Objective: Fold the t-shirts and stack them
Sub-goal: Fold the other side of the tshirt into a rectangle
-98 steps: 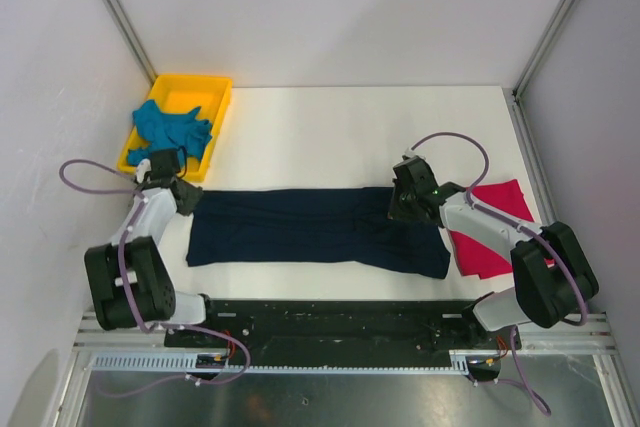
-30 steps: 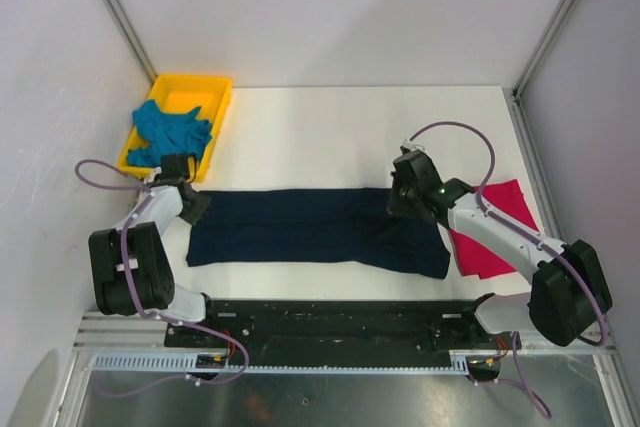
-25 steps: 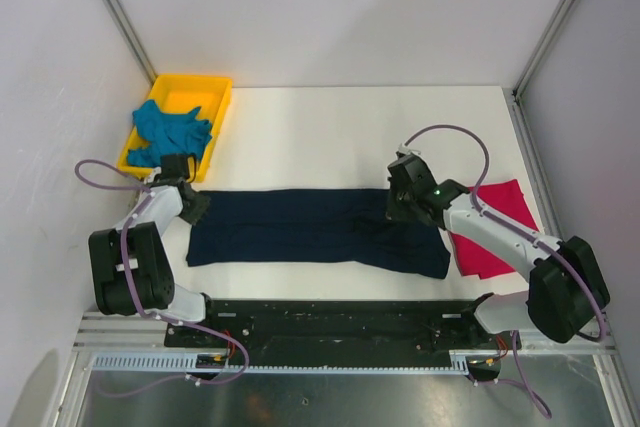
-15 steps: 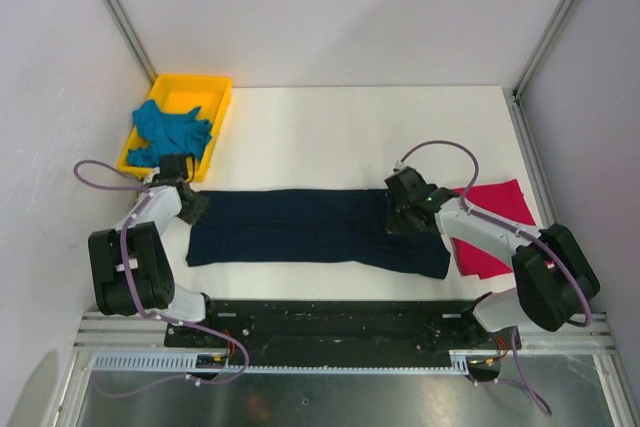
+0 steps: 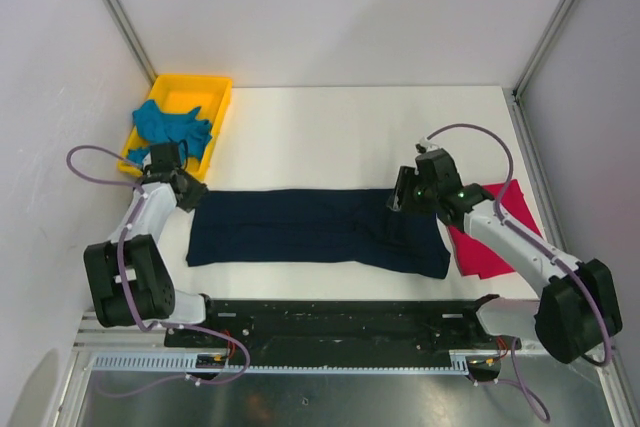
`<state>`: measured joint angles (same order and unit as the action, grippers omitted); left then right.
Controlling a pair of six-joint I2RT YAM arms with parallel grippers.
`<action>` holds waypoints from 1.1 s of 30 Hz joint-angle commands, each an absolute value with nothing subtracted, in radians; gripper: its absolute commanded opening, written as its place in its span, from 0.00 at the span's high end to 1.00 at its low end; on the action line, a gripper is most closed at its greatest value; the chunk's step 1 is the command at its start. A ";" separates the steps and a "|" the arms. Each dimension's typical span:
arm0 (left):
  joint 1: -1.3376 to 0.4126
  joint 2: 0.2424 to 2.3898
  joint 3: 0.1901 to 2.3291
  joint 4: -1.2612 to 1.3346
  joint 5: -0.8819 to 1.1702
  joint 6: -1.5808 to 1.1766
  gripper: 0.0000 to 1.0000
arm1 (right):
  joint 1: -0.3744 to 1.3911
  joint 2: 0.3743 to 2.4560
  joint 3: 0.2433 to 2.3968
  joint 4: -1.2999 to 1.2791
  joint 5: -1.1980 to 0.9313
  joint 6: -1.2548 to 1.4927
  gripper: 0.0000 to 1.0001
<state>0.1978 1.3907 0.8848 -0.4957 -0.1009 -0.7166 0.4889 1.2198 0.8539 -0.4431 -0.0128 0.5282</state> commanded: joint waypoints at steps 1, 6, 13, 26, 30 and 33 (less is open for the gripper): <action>0.192 1.379 0.936 -0.489 0.001 -0.658 0.62 | 0.448 1.316 0.876 -0.393 -0.001 0.478 0.48; 0.052 1.459 1.021 -0.488 0.141 -0.555 0.58 | 0.451 1.410 0.876 -0.349 0.000 0.495 0.49; -0.277 1.654 1.217 -0.482 0.215 -0.501 0.56 | 0.509 1.418 0.877 -0.377 0.079 0.528 0.61; -0.606 2.058 1.604 -0.446 0.322 -0.465 0.48 | 0.607 1.321 0.823 -0.497 0.185 0.623 0.95; -0.646 2.116 1.653 -0.437 0.352 -0.459 0.48 | 0.624 1.282 0.789 -0.507 0.186 0.647 0.96; -0.661 2.137 1.665 -0.433 0.381 -0.453 0.48 | 0.637 1.263 0.773 -0.515 0.190 0.660 0.96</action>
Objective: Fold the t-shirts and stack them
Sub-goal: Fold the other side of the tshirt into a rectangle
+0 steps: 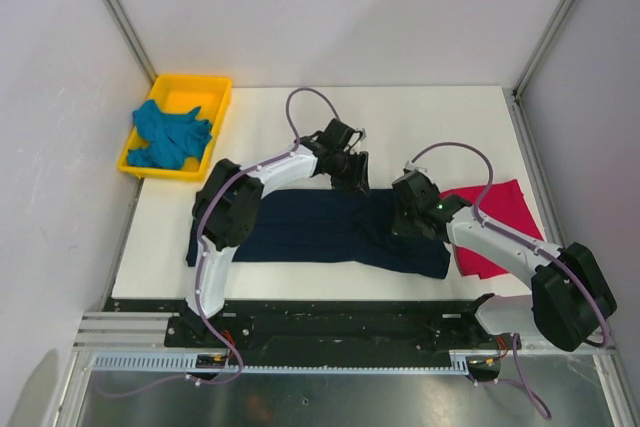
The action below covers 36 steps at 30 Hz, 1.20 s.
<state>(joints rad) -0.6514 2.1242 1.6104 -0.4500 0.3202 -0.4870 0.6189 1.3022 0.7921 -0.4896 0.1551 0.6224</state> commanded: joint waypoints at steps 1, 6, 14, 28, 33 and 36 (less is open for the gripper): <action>-0.666 2.141 1.666 -0.431 0.392 -0.449 0.48 | 0.639 1.257 0.768 -0.516 0.191 0.663 0.96; -0.682 2.144 1.650 -0.418 0.448 -0.431 0.47 | 0.650 1.250 0.758 -0.502 0.191 0.673 0.96; -0.705 2.176 1.651 -0.409 0.484 -0.413 0.47 | 0.663 1.253 0.756 -0.501 0.203 0.684 0.96; -0.737 2.206 1.674 -0.403 0.498 -0.414 0.49 | 0.669 1.244 0.749 -0.507 0.214 0.689 0.96; -0.737 2.183 1.652 -0.401 0.503 -0.408 0.52 | 0.669 1.251 0.748 -0.496 0.212 0.691 0.96; -0.736 2.175 1.636 -0.400 0.505 -0.407 0.60 | 0.669 1.256 0.748 -0.493 0.212 0.692 0.96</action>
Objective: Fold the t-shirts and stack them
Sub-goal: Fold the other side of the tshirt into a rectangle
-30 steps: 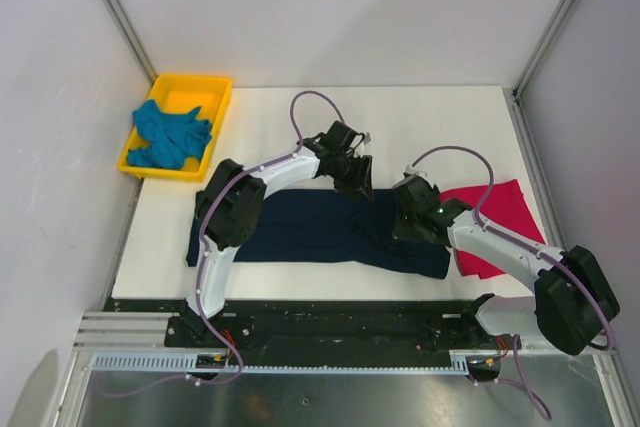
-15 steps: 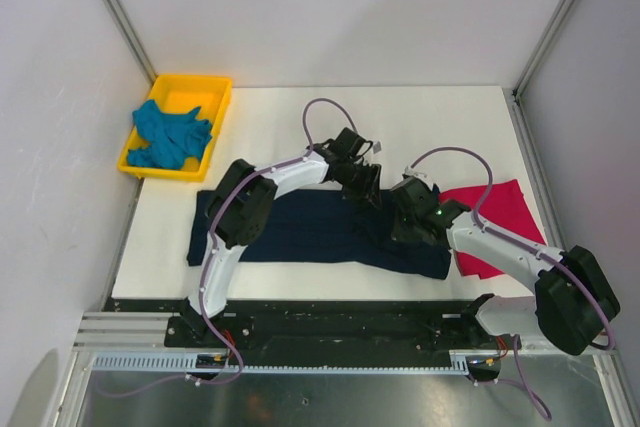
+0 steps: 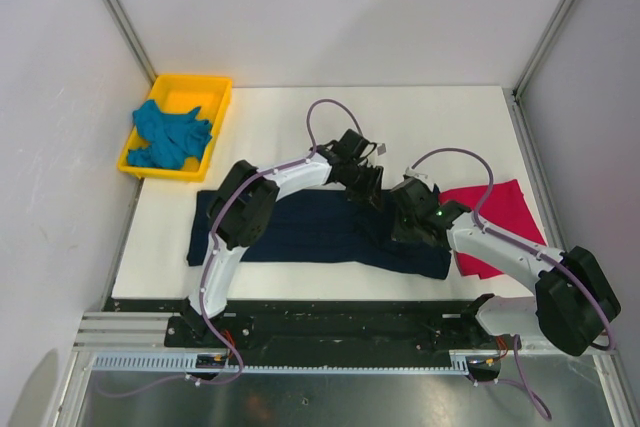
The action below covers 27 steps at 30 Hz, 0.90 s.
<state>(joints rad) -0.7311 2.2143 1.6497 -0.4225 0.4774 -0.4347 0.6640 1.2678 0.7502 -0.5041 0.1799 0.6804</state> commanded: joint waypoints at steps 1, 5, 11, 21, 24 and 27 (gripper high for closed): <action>-0.737 2.171 1.629 -0.399 0.504 -0.408 0.63 | 0.669 1.258 0.749 -0.492 0.213 0.693 0.96; -0.737 2.148 1.602 -0.392 0.498 -0.407 0.78 | 0.669 1.263 0.749 -0.486 0.217 0.694 0.96; -0.735 2.087 1.549 -0.375 0.475 -0.416 0.94 | 0.667 1.270 0.749 -0.475 0.218 0.695 0.95; -0.735 1.919 1.380 -0.339 0.349 -0.467 1.00 | 0.647 1.282 0.752 -0.457 0.215 0.685 0.92; -0.733 1.865 1.316 -0.326 0.294 -0.482 1.00 | 0.634 1.281 0.758 -0.456 0.214 0.677 0.82; -0.735 1.840 1.268 -0.321 0.245 -0.490 1.00 | 0.622 1.269 0.765 -0.459 0.219 0.670 0.66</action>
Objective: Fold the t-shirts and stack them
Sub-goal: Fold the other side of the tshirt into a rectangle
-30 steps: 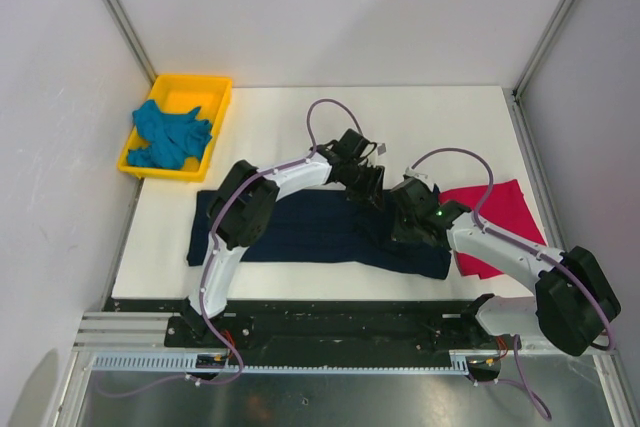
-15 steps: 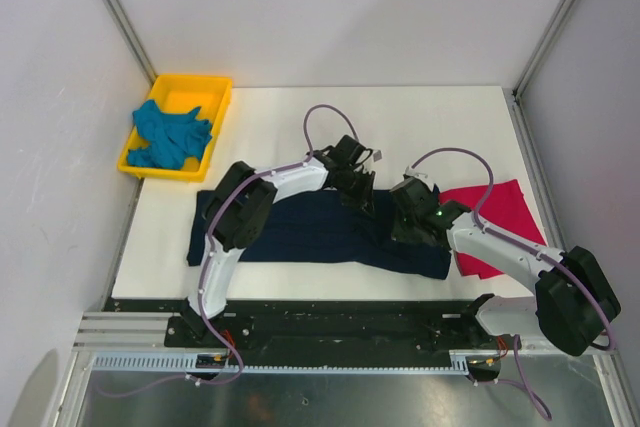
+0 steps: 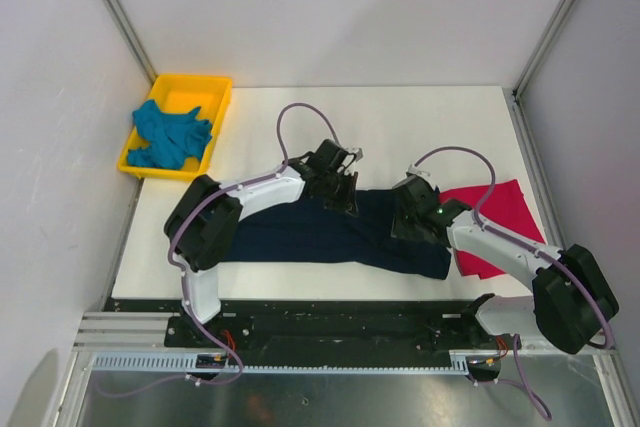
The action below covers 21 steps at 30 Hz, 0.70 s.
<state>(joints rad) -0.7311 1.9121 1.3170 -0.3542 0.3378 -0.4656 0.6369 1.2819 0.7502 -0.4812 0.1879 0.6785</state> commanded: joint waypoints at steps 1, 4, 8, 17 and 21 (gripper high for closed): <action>-0.734 1.835 1.253 -0.321 0.230 -0.495 1.00 | 0.616 1.261 0.767 -0.464 0.224 0.668 0.62; -0.734 1.820 1.214 -0.321 0.177 -0.518 1.00 | 0.586 1.226 0.766 -0.479 0.234 0.659 0.52; -0.734 1.803 1.184 -0.319 0.125 -0.546 1.00 | 0.534 1.190 0.767 -0.470 0.214 0.639 0.50; -0.735 1.816 1.169 -0.315 0.117 -0.584 1.00 | 0.523 1.233 0.751 -0.413 0.169 0.641 0.53; -0.736 1.820 1.169 -0.310 0.126 -0.584 1.00 | 0.521 1.280 0.742 -0.338 0.135 0.643 0.53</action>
<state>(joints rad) -0.7311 1.8679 1.1744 -0.3347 0.1432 -0.5720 0.5224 1.2434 0.7498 -0.4335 0.1665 0.6506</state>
